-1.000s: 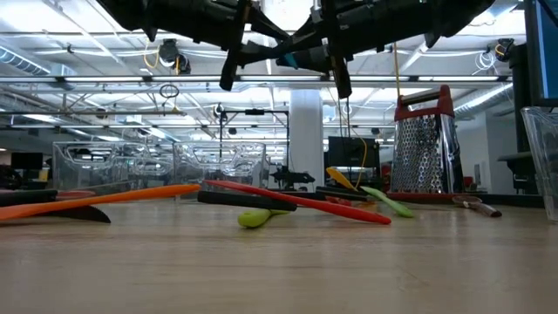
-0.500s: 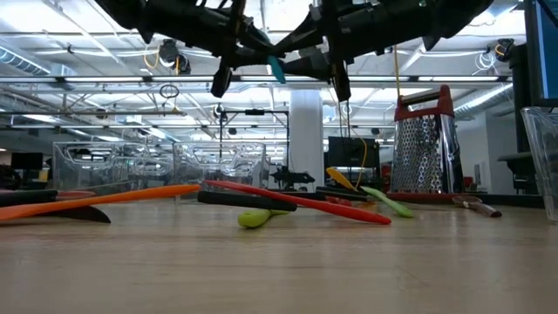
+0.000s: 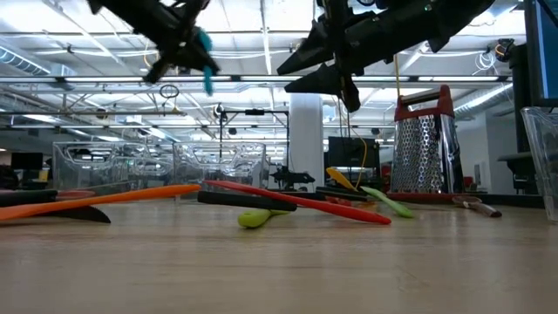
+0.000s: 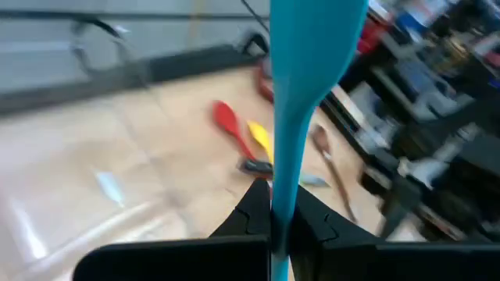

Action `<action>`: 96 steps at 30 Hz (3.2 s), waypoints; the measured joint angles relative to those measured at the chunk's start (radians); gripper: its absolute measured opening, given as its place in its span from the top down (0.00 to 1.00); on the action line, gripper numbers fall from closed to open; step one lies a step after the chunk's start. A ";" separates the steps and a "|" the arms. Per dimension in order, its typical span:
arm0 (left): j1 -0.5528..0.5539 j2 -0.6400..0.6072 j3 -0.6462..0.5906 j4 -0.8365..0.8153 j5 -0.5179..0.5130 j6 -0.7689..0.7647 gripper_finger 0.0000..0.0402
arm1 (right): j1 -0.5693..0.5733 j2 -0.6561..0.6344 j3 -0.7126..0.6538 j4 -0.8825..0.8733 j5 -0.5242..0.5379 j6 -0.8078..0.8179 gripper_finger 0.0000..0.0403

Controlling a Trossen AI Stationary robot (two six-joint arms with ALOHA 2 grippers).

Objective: Pick & Place Kitchen Items
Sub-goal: Put the blue spatula into the left transparent bin

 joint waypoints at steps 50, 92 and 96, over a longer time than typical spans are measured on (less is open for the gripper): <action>0.715 0.260 -0.012 -0.605 0.206 0.004 0.96 | -0.003 0.000 0.000 0.013 0.005 0.003 0.68; 0.714 0.354 -0.013 -0.574 0.172 0.226 0.93 | -0.003 0.000 -0.001 0.015 0.004 -0.001 0.68; 0.714 0.374 -0.013 -0.575 0.173 0.243 0.88 | -0.003 0.000 -0.001 0.015 0.004 0.003 0.68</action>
